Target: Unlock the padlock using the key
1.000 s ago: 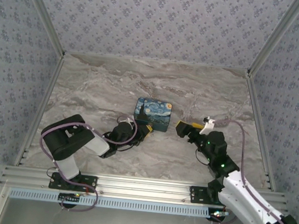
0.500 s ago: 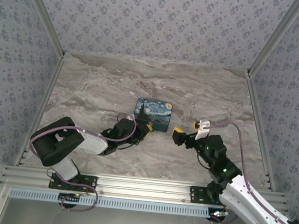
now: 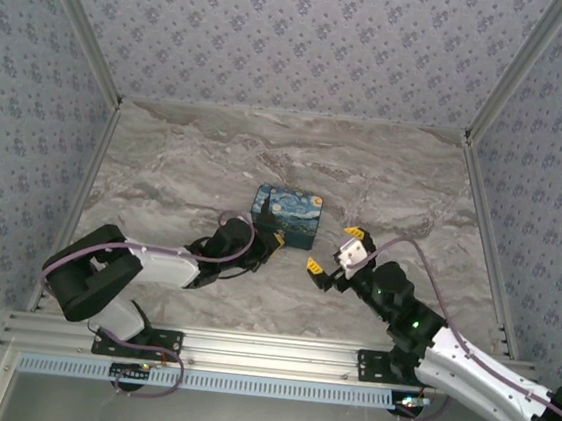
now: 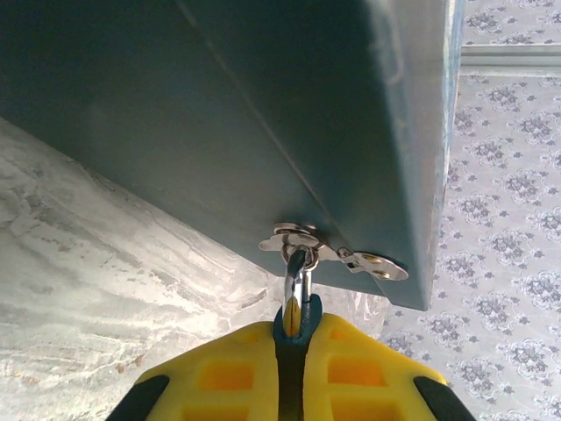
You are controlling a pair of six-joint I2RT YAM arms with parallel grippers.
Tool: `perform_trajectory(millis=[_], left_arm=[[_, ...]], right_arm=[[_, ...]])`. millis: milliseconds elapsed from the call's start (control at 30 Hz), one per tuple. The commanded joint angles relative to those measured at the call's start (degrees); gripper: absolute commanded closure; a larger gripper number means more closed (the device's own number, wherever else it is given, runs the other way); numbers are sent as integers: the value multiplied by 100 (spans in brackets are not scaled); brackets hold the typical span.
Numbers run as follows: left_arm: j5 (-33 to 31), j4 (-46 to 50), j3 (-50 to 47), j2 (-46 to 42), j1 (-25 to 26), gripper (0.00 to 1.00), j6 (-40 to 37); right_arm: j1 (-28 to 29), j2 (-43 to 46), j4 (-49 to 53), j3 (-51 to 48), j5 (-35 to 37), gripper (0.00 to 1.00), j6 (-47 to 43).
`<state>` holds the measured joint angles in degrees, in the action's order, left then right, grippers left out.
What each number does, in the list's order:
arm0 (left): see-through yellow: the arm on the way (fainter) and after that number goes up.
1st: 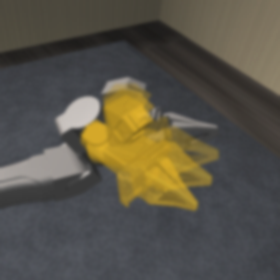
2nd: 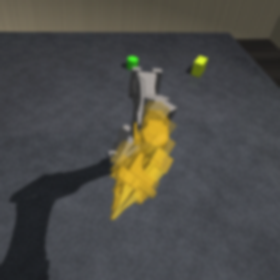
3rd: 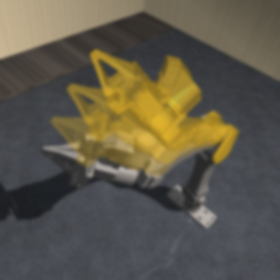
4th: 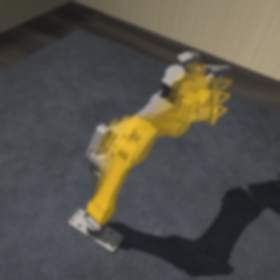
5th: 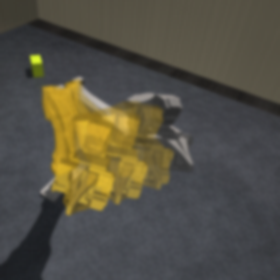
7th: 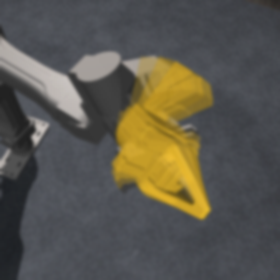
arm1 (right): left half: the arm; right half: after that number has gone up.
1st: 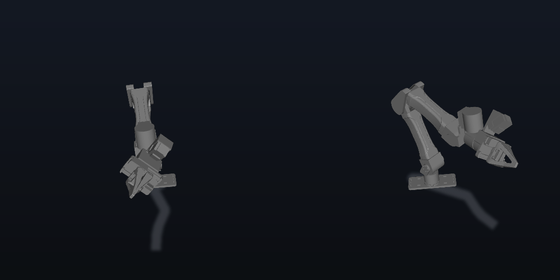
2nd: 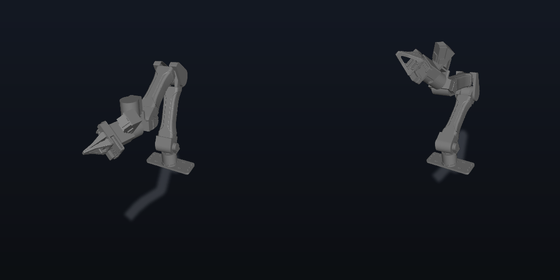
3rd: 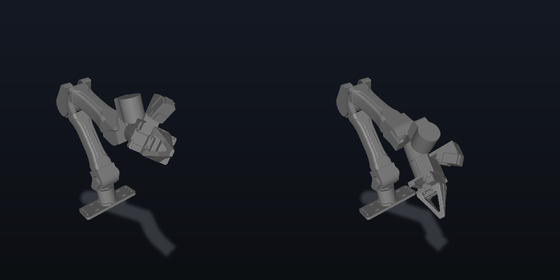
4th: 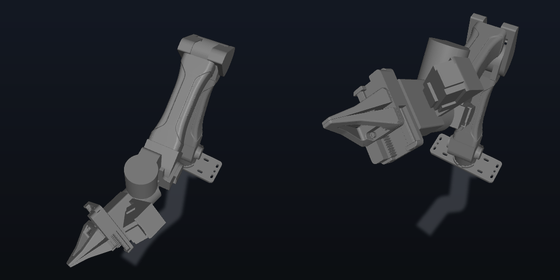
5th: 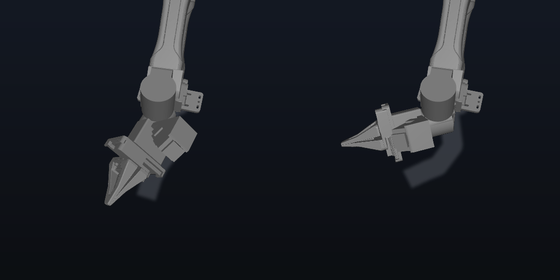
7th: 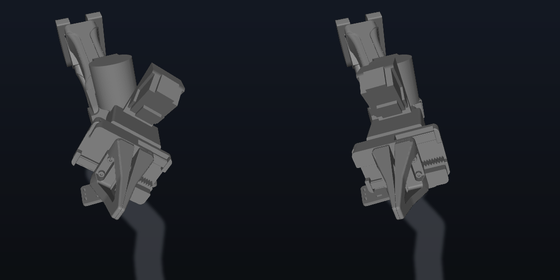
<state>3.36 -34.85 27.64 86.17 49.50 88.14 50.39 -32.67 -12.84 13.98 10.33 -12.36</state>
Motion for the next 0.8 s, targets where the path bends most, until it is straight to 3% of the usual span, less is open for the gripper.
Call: perform_trajectory(millis=[0, 267, 400, 767], left_arm=[[1, 273, 250, -261, -32, 100, -97], [4, 627, 387, -401, -44, 100, -104], [16, 673, 421, -417, -50, 100, -100], [73, 857, 550, -488, -54, 100, -1]], right_arm=[[407, -98, -493, -130, 722, 0, -1106], [1345, -1011, -749, 102, 1928, 0, -2280], [1627, -1581, -982, 256, 2192, 0, -2572], [1803, -3208, -1695, 566, 2237, 22, -2413]])
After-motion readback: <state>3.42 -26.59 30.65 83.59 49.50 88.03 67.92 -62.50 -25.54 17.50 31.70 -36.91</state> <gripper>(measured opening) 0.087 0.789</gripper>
